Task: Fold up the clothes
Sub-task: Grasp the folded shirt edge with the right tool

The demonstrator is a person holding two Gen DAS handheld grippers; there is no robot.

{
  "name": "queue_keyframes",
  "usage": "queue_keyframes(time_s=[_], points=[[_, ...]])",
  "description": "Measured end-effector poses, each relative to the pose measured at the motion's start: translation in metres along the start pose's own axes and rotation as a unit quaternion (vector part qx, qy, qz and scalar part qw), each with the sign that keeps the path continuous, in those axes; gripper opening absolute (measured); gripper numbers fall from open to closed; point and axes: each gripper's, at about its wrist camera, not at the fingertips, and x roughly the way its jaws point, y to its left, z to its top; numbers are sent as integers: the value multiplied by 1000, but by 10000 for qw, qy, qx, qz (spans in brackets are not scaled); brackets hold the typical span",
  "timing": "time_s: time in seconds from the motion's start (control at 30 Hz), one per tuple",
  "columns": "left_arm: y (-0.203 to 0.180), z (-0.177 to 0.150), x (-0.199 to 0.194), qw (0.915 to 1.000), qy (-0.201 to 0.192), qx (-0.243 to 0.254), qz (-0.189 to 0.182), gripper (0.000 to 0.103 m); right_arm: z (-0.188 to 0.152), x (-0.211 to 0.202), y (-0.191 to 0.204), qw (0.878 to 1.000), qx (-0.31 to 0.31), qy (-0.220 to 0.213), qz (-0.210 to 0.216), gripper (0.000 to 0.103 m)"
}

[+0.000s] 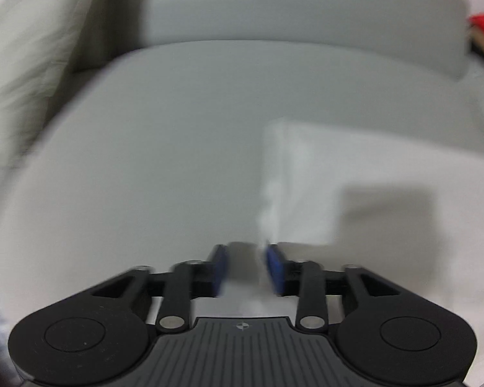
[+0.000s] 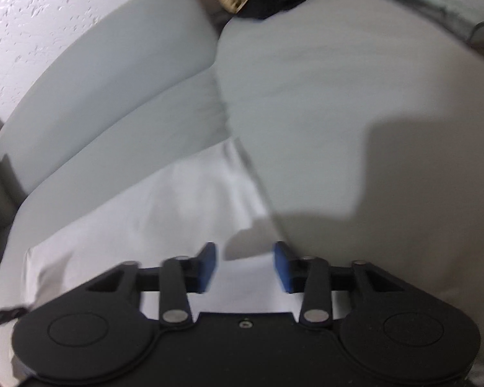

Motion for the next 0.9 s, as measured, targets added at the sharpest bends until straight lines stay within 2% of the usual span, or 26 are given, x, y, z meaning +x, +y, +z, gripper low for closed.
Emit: queue_keyframes(time_s=[0.03,0.1,0.17,0.2,0.3,0.37,0.5,0.57,0.7,0.87,0.9], points=[[1,-2,-10,9999,-169,-9,14,26,3,-3,-1,9998,-64,-165,-2,35],[-4,-1,-29,9975,-689,76,-125,32,13,-3,-1,9990,-151,-373,172,39],[-20,1,-36,9933,-1043,278,-415,34,28,4,-4,9979,-69,-506,400,41],[-29,3,-36,9916,-1099,372,-579,37,35,10,-4,9972,12,-557,505,43],[-61,7,-27,9870,-1030,633,-1055,40,57,30,-7,9954,284,-570,710,41],[-76,10,-19,9867,-848,777,-1146,43,69,44,-11,9945,503,-449,806,34],[-88,8,3,9921,-273,692,-1014,48,85,75,-26,9873,1186,173,1040,34],[-83,7,10,9938,-112,511,-983,53,90,88,-31,9846,1413,370,960,31],[-85,4,11,9938,-131,492,-992,57,97,110,-27,9845,1372,595,914,28],[-89,5,14,9942,-197,646,-838,61,93,134,-39,9696,1966,864,1177,5],[-89,6,13,9943,-194,640,-830,62,92,135,-42,9668,2077,847,1225,5]])
